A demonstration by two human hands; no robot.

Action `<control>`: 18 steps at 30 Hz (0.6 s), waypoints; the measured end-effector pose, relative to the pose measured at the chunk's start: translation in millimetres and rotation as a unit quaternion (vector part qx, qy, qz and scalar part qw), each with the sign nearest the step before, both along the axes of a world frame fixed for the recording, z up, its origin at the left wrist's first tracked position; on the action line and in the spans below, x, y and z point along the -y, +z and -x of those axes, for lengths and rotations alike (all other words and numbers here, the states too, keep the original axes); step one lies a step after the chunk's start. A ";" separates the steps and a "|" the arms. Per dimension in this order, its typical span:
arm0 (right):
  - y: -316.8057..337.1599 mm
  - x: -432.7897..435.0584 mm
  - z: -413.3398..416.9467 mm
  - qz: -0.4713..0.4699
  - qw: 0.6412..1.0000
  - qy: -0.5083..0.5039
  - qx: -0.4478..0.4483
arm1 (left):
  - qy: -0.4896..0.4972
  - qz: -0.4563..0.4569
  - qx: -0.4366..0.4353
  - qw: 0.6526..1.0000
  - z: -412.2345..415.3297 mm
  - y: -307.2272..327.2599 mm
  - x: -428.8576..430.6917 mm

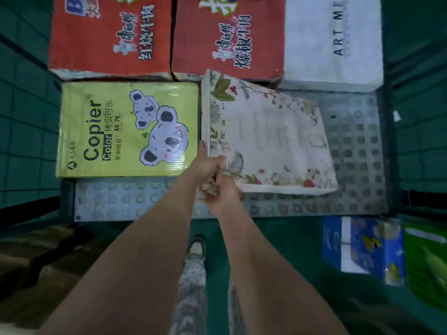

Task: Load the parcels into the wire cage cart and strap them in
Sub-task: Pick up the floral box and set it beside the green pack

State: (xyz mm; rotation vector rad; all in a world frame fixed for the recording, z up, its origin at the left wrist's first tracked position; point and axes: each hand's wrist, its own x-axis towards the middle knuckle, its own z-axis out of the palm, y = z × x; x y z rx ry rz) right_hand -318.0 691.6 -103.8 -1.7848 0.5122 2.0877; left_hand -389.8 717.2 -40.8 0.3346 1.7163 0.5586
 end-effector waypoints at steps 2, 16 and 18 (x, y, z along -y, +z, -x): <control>33.3 -13.2 -0.4 -0.043 0.997 0.064 0.002 | 0.009 -0.006 -0.029 1.000 14.0 -15.9 -11.2; -53.1 -32.8 -57.0 -0.033 0.954 0.292 0.054 | 0.100 -0.002 0.037 0.994 1.6 -121.1 -4.8; -52.8 -37.3 -60.8 -0.045 0.940 0.334 0.055 | 0.094 -0.007 0.001 0.996 4.9 -122.2 -2.0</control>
